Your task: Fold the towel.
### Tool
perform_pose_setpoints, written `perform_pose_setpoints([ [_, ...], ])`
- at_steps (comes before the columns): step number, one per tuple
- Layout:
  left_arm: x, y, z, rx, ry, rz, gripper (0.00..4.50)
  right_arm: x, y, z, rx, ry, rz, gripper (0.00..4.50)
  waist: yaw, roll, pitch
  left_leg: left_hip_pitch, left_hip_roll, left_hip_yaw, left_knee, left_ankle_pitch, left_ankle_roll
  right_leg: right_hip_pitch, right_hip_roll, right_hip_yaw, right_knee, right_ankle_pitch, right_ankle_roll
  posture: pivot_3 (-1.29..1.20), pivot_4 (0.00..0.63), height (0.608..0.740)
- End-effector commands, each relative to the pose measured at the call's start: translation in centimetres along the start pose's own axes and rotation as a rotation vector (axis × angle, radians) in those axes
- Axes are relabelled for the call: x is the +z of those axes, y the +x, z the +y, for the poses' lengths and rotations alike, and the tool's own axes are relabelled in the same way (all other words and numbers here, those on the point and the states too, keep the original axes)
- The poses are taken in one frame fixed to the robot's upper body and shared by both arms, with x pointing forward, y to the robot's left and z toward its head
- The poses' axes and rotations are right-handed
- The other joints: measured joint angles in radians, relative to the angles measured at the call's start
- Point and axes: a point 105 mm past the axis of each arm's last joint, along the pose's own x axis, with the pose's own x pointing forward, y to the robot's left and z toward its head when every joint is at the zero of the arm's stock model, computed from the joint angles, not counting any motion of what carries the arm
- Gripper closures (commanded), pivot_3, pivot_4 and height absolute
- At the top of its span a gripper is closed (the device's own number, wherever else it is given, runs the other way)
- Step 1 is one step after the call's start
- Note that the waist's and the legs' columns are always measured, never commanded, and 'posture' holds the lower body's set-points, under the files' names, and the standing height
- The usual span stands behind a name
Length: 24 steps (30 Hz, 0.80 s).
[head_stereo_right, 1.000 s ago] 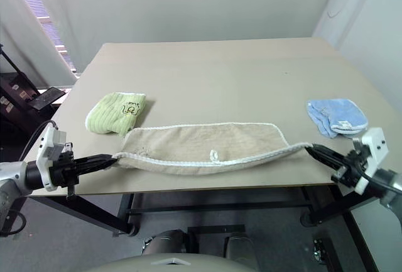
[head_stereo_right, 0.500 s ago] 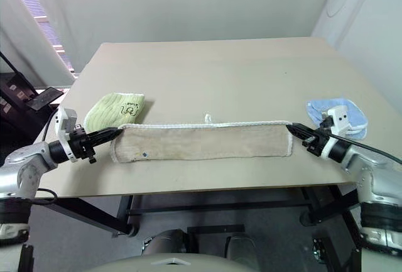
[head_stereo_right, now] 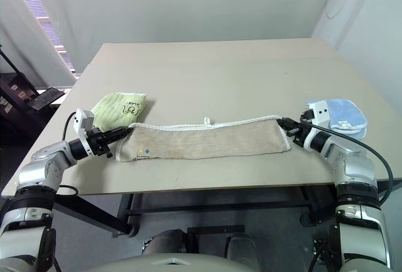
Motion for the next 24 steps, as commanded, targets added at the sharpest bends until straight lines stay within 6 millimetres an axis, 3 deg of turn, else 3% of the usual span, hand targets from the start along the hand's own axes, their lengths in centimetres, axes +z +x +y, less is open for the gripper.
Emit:
perform_pose_setpoints([
  [1, 1.8, 0.2, 0.7, 0.043, 0.050, -0.051, 3.98, 1.7, 0.7, 0.5, 0.025, -0.027, -0.037, 4.50, 0.000, 0.000, 0.000, 0.000, 0.000, 0.000, 0.000, 0.000, 0.000, 0.000, 0.000, 0.000, 0.000, 0.000, 0.000, 0.00, 0.000, 0.715],
  [3, 1.7, 0.3, 0.7, 0.045, 0.047, -0.049, 3.46, 1.6, 0.9, 0.4, 0.014, -0.014, -0.019, 4.50, 0.000, 0.000, 0.000, 0.000, 0.000, 0.000, 0.000, 0.000, 0.000, 0.000, 0.000, 0.000, 0.000, 0.000, 0.000, 0.00, 0.000, 0.715],
  [9, 2.4, 0.4, 0.9, 0.063, 0.049, -0.080, 1.26, 2.3, 1.5, 0.2, -0.003, 0.003, -0.030, 2.42, -0.001, 0.000, 0.000, 0.000, 0.000, 0.000, 0.001, 0.000, 0.000, 0.000, 0.000, 0.000, 0.000, 0.001, 0.000, 0.00, 0.000, 0.715],
  [13, 4.1, -0.3, 0.2, 0.041, 0.076, -0.120, 0.00, 4.8, 1.0, 0.0, -0.027, 0.020, -0.127, 0.97, 0.000, 0.000, 0.000, -0.001, 0.000, 0.000, 0.000, 0.000, 0.000, -0.001, 0.000, 0.000, 0.000, 0.001, 0.002, 0.00, 0.000, 0.715],
  [14, 4.6, -0.5, -0.3, 0.022, 0.086, -0.129, 0.00, 5.7, 0.7, 0.1, -0.024, 0.059, -0.149, 0.64, 0.000, 0.000, 0.000, -0.003, 0.000, 0.000, 0.001, 0.000, 0.000, -0.002, 0.000, 0.000, 0.000, 0.001, 0.002, 0.00, 0.000, 0.715],
  [19, 5.3, -1.0, -4.1, -0.134, 0.149, -0.093, 0.00, 9.0, -2.0, 1.4, 0.068, 0.301, -0.243, 0.64, -0.002, 0.000, 0.000, -0.008, 0.000, 0.000, 0.001, 0.000, 0.000, -0.008, 0.000, 0.000, 0.000, 0.001, 0.001, 0.00, 0.000, 0.715],
  [24, 4.3, -0.5, -6.8, -0.232, 0.164, -0.023, 0.00, 7.7, -4.1, 2.4, 0.140, 0.497, -0.193, 0.64, 0.003, 0.000, 0.000, -0.007, 0.000, 0.000, 0.000, 0.000, 0.000, -0.007, 0.000, 0.000, 0.000, 0.000, 0.000, 0.00, 0.000, 0.715],
])
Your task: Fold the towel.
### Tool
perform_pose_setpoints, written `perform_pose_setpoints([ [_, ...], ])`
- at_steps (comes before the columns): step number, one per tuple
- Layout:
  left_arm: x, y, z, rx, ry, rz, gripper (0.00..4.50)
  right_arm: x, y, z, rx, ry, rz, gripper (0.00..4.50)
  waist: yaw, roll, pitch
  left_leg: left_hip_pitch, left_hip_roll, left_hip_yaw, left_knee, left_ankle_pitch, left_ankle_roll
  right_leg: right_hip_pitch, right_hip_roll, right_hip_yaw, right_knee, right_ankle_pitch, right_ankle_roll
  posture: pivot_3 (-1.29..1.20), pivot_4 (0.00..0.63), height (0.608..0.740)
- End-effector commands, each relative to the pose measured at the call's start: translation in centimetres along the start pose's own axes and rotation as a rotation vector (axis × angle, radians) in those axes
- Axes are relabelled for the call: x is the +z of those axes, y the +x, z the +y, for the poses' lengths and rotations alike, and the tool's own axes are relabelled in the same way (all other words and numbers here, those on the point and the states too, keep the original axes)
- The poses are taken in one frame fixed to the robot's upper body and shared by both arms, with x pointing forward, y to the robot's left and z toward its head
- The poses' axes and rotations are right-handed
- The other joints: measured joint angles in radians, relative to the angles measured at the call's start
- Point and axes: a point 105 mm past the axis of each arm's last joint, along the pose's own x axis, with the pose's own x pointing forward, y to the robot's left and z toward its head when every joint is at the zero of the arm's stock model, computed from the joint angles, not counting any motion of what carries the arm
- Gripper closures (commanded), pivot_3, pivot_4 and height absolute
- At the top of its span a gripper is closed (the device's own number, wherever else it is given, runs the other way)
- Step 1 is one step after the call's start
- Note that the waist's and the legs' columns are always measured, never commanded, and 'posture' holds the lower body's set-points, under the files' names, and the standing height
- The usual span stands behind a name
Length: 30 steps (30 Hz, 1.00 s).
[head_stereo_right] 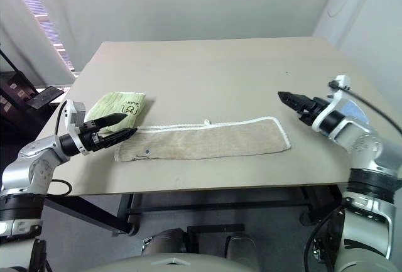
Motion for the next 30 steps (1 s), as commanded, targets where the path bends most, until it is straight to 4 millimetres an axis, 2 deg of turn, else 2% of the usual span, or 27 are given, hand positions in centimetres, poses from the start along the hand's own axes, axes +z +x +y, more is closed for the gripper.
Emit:
perform_pose_setpoints([
  [1, 0.5, 0.8, -1.5, -0.062, 0.046, 0.016, 0.00, -0.3, -1.6, 0.8, 0.054, 0.147, 0.022, 0.64, 0.001, 0.000, 0.000, 0.000, 0.000, 0.000, 0.000, 0.000, 0.000, 0.001, 0.000, 0.000, 0.000, 0.000, 0.000, 0.00, 0.000, 0.715],
  [3, 0.4, 1.1, -1.7, -0.067, 0.045, 0.016, 0.00, -0.5, -1.9, 0.7, 0.045, 0.172, 0.025, 0.64, 0.000, 0.001, 0.000, 0.000, 0.000, 0.001, 0.000, 0.000, 0.000, 0.001, 0.000, 0.000, -0.001, 0.000, 0.000, 0.00, 0.000, 0.715],
  [6, -0.7, 2.8, -3.0, -0.112, 0.016, 0.027, 0.00, -1.7, -3.8, 0.7, 0.070, 0.347, 0.037, 0.64, 0.002, 0.001, 0.000, 0.000, 0.000, 0.001, 0.000, 0.000, 0.000, 0.001, 0.000, 0.000, -0.001, 0.000, 0.000, 0.00, 0.000, 0.715],
  [9, -1.8, 3.9, -4.4, -0.161, 0.025, 0.065, 0.00, -2.9, -6.0, -0.9, 0.002, 0.489, -0.018, 0.64, 0.005, 0.000, 0.000, 0.000, 0.000, 0.001, 0.000, 0.000, 0.000, 0.001, 0.000, 0.000, -0.003, 0.000, 0.000, 0.00, 0.000, 0.715],
  [12, -2.3, 4.2, -4.5, -0.166, 0.050, 0.090, 0.00, -4.9, -6.9, -1.9, -0.073, 0.563, -0.007, 0.64, 0.001, 0.001, 0.000, 0.000, 0.000, 0.001, 0.000, 0.000, 0.001, 0.002, 0.000, -0.001, -0.004, 0.000, 0.000, 0.00, 0.000, 0.715],
  [16, -2.5, 4.4, -4.4, -0.168, 0.063, 0.089, 0.00, -7.1, -7.5, -2.3, -0.131, 0.603, 0.034, 0.64, -0.006, 0.003, 0.000, 0.001, 0.000, 0.001, -0.001, 0.000, 0.001, 0.004, 0.000, -0.001, -0.004, 0.001, 0.000, 0.00, 0.000, 0.715],
  [20, -2.8, 4.6, -4.3, -0.172, 0.074, 0.101, 0.00, -9.0, -7.0, -3.2, -0.178, 0.649, 0.067, 0.64, -0.003, 0.003, 0.000, 0.001, 0.000, 0.001, 0.000, 0.000, 0.001, 0.003, 0.000, -0.001, -0.004, 0.001, 0.000, 0.00, 0.000, 0.715],
  [26, -3.0, 4.6, -4.2, -0.170, 0.081, 0.112, 0.00, -11.0, -5.0, -3.2, -0.179, 0.692, 0.133, 0.64, -0.004, 0.003, 0.000, 0.001, 0.000, 0.001, -0.001, -0.001, 0.001, 0.003, 0.000, -0.001, -0.007, 0.001, 0.000, 0.00, 0.000, 0.715],
  [30, -3.1, 4.3, -4.0, -0.151, 0.083, 0.115, 0.00, -11.2, -3.4, -3.0, -0.165, 0.685, 0.135, 0.64, -0.009, 0.002, 0.000, 0.001, 0.001, 0.001, -0.001, -0.001, 0.001, 0.003, 0.000, -0.001, -0.007, 0.001, 0.001, 0.00, 0.000, 0.715],
])
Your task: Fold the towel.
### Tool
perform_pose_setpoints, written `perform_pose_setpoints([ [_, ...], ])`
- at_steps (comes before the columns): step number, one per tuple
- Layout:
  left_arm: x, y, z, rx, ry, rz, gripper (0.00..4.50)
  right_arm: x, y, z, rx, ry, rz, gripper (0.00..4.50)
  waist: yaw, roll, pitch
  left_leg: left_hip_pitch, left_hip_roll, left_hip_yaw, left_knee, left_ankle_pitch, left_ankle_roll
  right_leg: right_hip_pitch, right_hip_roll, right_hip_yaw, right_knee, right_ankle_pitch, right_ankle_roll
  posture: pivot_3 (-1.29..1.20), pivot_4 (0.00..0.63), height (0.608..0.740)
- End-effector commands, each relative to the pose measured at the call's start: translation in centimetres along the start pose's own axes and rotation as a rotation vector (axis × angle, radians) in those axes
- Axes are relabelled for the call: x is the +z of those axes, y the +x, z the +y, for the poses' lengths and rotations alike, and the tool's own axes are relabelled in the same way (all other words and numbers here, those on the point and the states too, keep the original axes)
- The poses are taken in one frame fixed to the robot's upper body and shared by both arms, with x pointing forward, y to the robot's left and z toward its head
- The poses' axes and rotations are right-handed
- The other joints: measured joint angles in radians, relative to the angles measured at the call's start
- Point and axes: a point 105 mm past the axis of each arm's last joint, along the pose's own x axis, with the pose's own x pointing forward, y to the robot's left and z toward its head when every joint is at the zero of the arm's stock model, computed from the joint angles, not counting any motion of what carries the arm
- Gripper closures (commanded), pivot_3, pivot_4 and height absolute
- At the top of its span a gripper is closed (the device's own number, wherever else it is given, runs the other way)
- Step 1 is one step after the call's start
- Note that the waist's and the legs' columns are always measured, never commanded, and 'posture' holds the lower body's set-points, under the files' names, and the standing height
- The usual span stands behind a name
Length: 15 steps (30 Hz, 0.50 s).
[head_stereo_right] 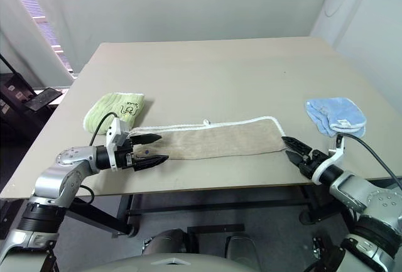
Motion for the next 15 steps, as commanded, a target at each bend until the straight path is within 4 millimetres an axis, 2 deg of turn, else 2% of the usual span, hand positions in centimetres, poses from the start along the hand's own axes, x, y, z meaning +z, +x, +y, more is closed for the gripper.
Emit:
perform_pose_setpoints([
  [1, 0.8, -0.5, 0.2, 0.021, 0.045, -0.019, 0.00, -0.2, 1.8, 0.4, 0.016, -0.002, 0.006, 0.64, -0.003, 0.000, 0.000, 0.000, 0.000, 0.000, 0.000, 0.000, 0.000, 0.000, 0.000, 0.000, 0.000, 0.000, 0.000, 0.00, 0.000, 0.715],
  [11, 0.9, -1.1, 0.7, 0.064, 0.060, -0.012, 0.00, 0.1, 3.9, 1.6, 0.050, 0.002, 0.043, 0.64, 0.002, 0.000, 0.000, 0.001, 0.000, 0.000, -0.001, 0.000, 0.000, 0.000, 0.000, -0.001, -0.004, 0.004, 0.001, 0.00, 0.000, 0.715],
  [15, 1.0, -0.9, 0.7, 0.071, 0.064, -0.017, 0.00, 0.6, 4.7, 1.4, 0.043, 0.003, -0.005, 1.89, 0.004, 0.000, 0.000, 0.000, 0.000, 0.000, -0.004, 0.000, 0.000, -0.001, 0.000, -0.001, -0.008, 0.004, 0.001, 0.00, 0.000, 0.715],
])
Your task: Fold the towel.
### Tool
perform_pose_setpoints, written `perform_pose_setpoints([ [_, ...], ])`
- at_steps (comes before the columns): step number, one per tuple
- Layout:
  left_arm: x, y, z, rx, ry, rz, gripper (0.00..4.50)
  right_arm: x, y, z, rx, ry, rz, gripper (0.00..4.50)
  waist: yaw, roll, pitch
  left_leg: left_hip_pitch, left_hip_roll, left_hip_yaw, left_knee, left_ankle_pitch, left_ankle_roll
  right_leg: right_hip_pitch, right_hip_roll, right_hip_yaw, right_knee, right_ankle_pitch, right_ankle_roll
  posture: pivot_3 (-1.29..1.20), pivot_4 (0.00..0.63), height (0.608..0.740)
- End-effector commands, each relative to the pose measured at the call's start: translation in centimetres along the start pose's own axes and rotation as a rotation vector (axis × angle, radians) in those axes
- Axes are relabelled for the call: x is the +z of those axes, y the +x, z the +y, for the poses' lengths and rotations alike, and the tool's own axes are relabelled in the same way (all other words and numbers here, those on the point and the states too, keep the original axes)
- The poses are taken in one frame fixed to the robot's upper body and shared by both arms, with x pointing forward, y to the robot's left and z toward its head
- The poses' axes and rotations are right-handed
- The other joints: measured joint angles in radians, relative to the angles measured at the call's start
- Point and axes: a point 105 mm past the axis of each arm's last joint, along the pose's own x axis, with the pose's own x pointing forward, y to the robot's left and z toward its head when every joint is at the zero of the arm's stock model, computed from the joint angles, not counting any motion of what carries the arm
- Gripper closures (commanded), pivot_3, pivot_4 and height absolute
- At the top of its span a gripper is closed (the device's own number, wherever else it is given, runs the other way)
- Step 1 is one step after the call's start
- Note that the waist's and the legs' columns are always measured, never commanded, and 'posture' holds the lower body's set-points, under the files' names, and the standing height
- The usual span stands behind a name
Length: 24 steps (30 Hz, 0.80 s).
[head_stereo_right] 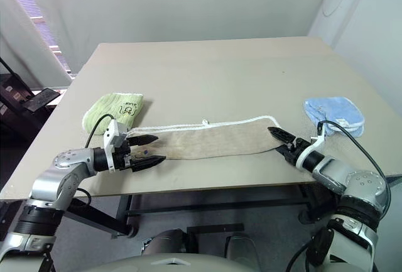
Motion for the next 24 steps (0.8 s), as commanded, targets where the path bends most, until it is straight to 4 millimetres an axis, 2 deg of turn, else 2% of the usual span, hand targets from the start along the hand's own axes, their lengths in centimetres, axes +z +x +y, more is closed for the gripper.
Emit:
perform_pose_setpoints([
  [1, 1.4, -0.3, 0.3, 0.019, 0.058, -0.028, 0.00, 0.9, 0.6, 0.5, 0.021, -0.010, -0.058, 2.32, 0.001, 0.000, 0.000, 0.000, 0.000, 0.000, -0.001, 0.000, 0.000, 0.000, 0.000, 0.000, -0.001, 0.000, 0.000, 0.00, 0.000, 0.715],
  [7, 1.2, -0.4, 0.4, 0.028, 0.059, -0.017, 0.00, 1.7, -0.2, -0.7, -0.007, 0.025, -0.145, 4.48, 0.001, -0.005, -0.003, 0.001, 0.000, 0.000, -0.001, 0.000, 0.000, 0.002, 0.000, -0.001, -0.002, 0.002, 0.000, 0.00, 0.000, 0.715],
  [10, 1.1, -0.4, 0.5, 0.028, 0.059, -0.015, 0.00, 2.5, -1.2, -1.4, -0.027, 0.044, -0.220, 4.49, 0.011, -0.006, -0.004, 0.000, 0.000, 0.002, -0.003, 0.000, 0.000, 0.004, 0.001, -0.001, -0.004, 0.007, -0.004, 0.00, 0.000, 0.715],
  [11, 1.2, -0.5, 0.6, 0.031, 0.060, -0.016, 0.00, 2.8, -1.7, -1.7, -0.034, 0.044, -0.243, 4.49, 0.026, -0.007, -0.004, -0.001, 0.000, 0.006, -0.007, 0.000, 0.000, 0.007, 0.004, 0.000, 0.002, 0.007, -0.005, 0.00, 0.000, 0.715],
  [12, 1.2, -0.4, 0.7, 0.032, 0.060, -0.016, 0.00, 3.2, -2.5, -2.1, -0.050, 0.048, -0.278, 4.49, 0.036, -0.011, -0.005, -0.001, -0.001, 0.013, -0.015, 0.000, 0.000, 0.007, 0.007, 0.003, 0.009, 0.004, -0.017, 0.00, 0.000, 0.715],
  [13, 1.2, -0.2, 0.8, 0.032, 0.060, -0.016, 0.00, 3.8, -3.3, -2.5, -0.068, 0.047, -0.315, 4.49, 0.045, -0.017, -0.009, 0.000, 0.000, 0.023, -0.023, 0.001, -0.001, 0.010, 0.012, 0.003, 0.029, -0.015, -0.045, 0.00, 0.000, 0.715],
  [14, 1.3, -0.2, 0.9, 0.032, 0.060, -0.016, 0.00, 4.1, -3.8, -2.8, -0.079, 0.046, -0.339, 4.49, 0.052, -0.022, -0.007, 0.009, -0.001, 0.033, -0.031, 0.002, -0.004, 0.011, 0.015, 0.004, 0.034, -0.034, -0.062, 0.00, 0.000, 0.715],
  [15, 1.3, -0.1, 0.9, 0.031, 0.060, -0.016, 0.00, 4.4, -4.3, -2.9, -0.088, 0.044, -0.356, 4.49, 0.057, -0.014, -0.007, 0.016, -0.002, 0.036, -0.015, 0.007, -0.012, 0.007, 0.002, 0.010, 0.029, -0.039, -0.050, 0.00, 0.000, 0.715],
  [16, 1.3, 0.0, 0.9, 0.029, 0.060, -0.017, 0.00, 4.6, -4.7, -3.1, -0.097, 0.041, -0.370, 4.49, 0.056, 0.000, -0.007, 0.014, 0.006, 0.014, 0.025, -0.003, -0.032, 0.006, -0.004, -0.001, 0.032, -0.038, -0.041, 0.00, 0.000, 0.715],
  [17, 1.3, 0.1, 0.9, 0.027, 0.060, -0.018, 0.00, 5.2, -5.4, -3.3, -0.110, 0.041, -0.394, 4.49, 0.051, 0.010, -0.006, 0.012, 0.016, -0.040, 0.076, -0.045, -0.032, 0.006, -0.008, -0.020, 0.033, -0.037, -0.043, 0.00, 0.000, 0.715],
  [18, 1.3, 0.2, 0.9, 0.025, 0.059, -0.020, 0.00, 5.7, -6.1, -3.4, -0.119, 0.038, -0.418, 4.49, 0.051, 0.015, -0.006, 0.015, 0.026, -0.068, 0.091, -0.079, -0.044, 0.009, -0.023, -0.042, 0.030, -0.029, -0.038, 0.00, 0.000, 0.715],
  [19, 1.3, 0.3, 0.9, 0.021, 0.058, -0.021, 0.00, 6.2, -6.9, -3.5, -0.128, 0.035, -0.441, 4.49, 0.054, 0.015, -0.006, 0.015, 0.025, -0.069, 0.088, -0.081, -0.040, 0.014, -0.017, -0.041, 0.021, -0.027, -0.038, 0.00, 0.000, 0.715],
  [20, 1.4, 0.4, 0.9, 0.018, 0.058, -0.021, 0.00, 6.6, -7.5, -3.6, -0.132, 0.035, -0.456, 4.49, 0.055, 0.015, -0.006, 0.015, 0.023, -0.069, 0.086, -0.082, -0.033, 0.019, -0.016, -0.041, 0.008, -0.019, -0.031, 0.00, 0.000, 0.715],
  [21, 1.4, 0.4, 0.9, 0.015, 0.057, -0.022, 0.00, 6.8, -7.9, -3.4, -0.127, 0.032, -0.459, 4.49, 0.056, 0.015, -0.005, 0.015, 0.018, -0.069, 0.086, -0.083, -0.027, 0.024, -0.016, -0.037, -0.002, -0.005, -0.015, 0.00, 0.000, 0.715],
  [22, 1.4, 0.4, 0.9, 0.011, 0.052, -0.020, 0.00, 6.7, -8.2, -3.2, -0.119, 0.024, -0.449, 4.49, 0.057, 0.015, -0.005, 0.015, 0.013, -0.067, 0.086, -0.083, -0.022, 0.024, -0.017, -0.032, -0.005, 0.001, -0.009, 0.00, 0.000, 0.715],
  [24, 1.5, 0.4, 0.8, 0.003, 0.046, -0.022, 0.00, 6.4, -8.1, -2.8, -0.113, 0.000, -0.418, 4.49, 0.056, 0.015, -0.005, 0.015, 0.010, -0.061, 0.086, -0.087, -0.014, 0.024, -0.019, -0.027, -0.009, 0.004, -0.005, 0.00, 0.000, 0.715],
])
